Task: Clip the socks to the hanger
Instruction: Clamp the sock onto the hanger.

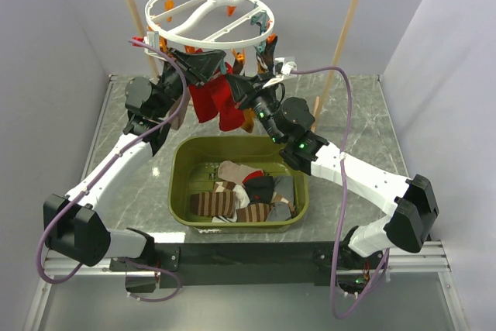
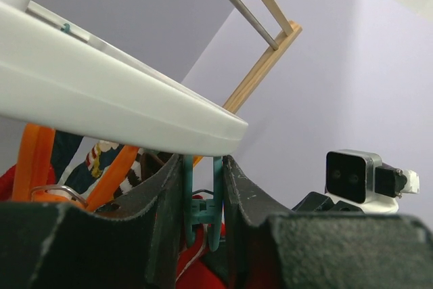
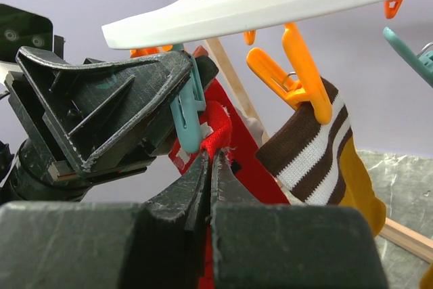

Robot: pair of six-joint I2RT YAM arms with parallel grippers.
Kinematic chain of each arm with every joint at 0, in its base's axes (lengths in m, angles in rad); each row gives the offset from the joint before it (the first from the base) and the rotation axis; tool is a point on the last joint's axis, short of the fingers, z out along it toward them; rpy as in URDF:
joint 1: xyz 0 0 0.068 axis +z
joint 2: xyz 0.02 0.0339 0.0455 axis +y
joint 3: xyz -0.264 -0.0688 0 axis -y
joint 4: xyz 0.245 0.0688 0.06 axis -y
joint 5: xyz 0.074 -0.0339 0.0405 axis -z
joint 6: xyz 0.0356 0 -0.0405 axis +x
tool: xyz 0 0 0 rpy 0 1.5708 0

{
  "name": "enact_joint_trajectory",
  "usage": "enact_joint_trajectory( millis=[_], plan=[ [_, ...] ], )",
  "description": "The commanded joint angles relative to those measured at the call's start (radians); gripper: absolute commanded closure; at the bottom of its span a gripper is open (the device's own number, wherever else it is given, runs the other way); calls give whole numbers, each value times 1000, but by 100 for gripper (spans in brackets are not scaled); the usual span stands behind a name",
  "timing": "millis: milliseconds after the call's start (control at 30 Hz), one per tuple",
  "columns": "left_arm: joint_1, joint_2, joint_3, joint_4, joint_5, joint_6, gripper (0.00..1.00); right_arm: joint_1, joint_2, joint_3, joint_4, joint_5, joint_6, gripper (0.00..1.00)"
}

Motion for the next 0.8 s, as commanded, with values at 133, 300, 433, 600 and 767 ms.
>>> enact_joint_trajectory(
  millis=[133, 300, 433, 600, 767],
  plan=[
    [-3, -30, 5, 33, 48, 11, 70, -6, 0, 27, 50, -5, -10, 100],
    [-3, -39, 13, -5, 34, 19, 55, -6, 0, 37, 36, -20, -17, 100],
    [-3, -44, 13, -7, 27, 19, 47, -6, -1, 36, 33, -26, -12, 100],
    [-1, -55, 14, -13, 23, 22, 47, -7, 5, 51, -7, -18, -18, 100],
    [-1, -70, 33, -75, 0, 26, 39, -6, 5, 103, -180, 0, -35, 90]
  ],
)
